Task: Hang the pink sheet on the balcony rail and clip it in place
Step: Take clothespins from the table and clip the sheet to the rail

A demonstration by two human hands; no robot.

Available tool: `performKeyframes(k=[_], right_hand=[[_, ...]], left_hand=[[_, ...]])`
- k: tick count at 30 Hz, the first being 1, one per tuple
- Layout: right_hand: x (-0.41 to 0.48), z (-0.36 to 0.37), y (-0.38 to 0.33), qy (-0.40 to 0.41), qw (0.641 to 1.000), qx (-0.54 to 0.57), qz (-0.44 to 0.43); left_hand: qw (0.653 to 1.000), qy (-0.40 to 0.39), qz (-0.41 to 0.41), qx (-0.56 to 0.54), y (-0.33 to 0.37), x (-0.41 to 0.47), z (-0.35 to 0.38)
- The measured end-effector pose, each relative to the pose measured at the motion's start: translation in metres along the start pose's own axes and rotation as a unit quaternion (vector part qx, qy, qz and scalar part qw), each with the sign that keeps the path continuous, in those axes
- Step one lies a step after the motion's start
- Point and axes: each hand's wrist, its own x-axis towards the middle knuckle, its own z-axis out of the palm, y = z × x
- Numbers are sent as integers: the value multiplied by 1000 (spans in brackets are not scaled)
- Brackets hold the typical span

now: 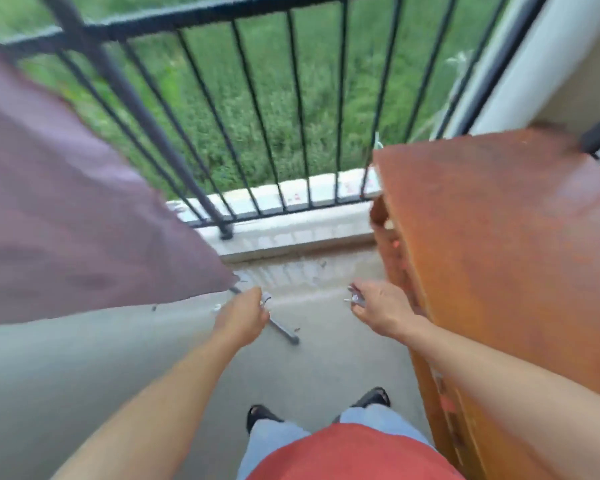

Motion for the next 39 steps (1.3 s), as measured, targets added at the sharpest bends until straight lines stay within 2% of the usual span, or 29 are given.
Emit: performKeyframes(k=[5,7,11,16,26,34,39], right_hand=[[28,23,-157,-33,985,-42,-163],[34,27,-207,-34,977,-51,-202],[37,45,-355,-32,940,-86,-327],[36,66,-499,-42,887,-137,-439],[46,149,-747,-90,777,-193,-592],[80,221,-947,-121,710,-197,-665],[66,267,-1064,-127,664,-208,-707]], left_hand=[[991,45,-119,-27,-144,-78,-14],[987,52,-148,-39,-185,-100,-17],[964,96,-235,-80,-301,-175,-34],[916,136,-341,-161,-395,-252,-35],[828,166,-504,-184,-538,-352,-35],[765,185,-575,-223,-692,-376,-68],[733,197,-608,-232,-767,-410,-79]])
